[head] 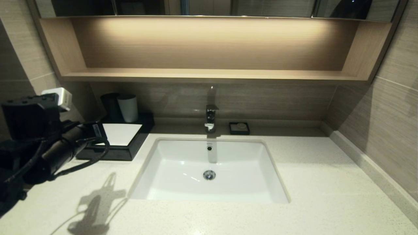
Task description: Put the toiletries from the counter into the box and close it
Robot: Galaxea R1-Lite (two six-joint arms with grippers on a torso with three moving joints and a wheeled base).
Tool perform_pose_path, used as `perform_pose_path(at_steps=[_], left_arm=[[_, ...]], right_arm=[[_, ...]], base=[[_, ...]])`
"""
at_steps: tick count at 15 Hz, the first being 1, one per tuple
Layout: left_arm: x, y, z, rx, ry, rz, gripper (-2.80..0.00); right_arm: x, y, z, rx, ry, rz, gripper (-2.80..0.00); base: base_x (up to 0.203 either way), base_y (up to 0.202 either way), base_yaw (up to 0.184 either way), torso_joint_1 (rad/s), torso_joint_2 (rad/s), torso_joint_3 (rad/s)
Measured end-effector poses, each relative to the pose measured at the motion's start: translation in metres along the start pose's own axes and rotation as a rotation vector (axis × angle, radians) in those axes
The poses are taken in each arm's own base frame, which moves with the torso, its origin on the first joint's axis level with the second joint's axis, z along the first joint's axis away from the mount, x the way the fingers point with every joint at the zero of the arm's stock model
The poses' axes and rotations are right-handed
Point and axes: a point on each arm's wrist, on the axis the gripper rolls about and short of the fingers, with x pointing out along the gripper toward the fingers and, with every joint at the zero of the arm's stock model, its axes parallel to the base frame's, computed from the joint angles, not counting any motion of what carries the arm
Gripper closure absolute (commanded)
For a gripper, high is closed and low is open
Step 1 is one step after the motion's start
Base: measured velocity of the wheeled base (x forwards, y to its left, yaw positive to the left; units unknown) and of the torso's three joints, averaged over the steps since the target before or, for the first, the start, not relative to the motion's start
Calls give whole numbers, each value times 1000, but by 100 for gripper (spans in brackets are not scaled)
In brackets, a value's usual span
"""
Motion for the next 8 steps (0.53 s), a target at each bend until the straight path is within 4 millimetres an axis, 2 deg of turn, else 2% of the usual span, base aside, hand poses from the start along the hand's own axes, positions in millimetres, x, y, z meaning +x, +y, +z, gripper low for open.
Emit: perform_pose_path(at_steps=[8], left_arm=[[-11, 4, -3, 3, 1, 2, 0]], right_arm=[[0, 0, 0, 0, 0, 0, 0]], base=[[0, 0, 0, 0, 0, 0]])
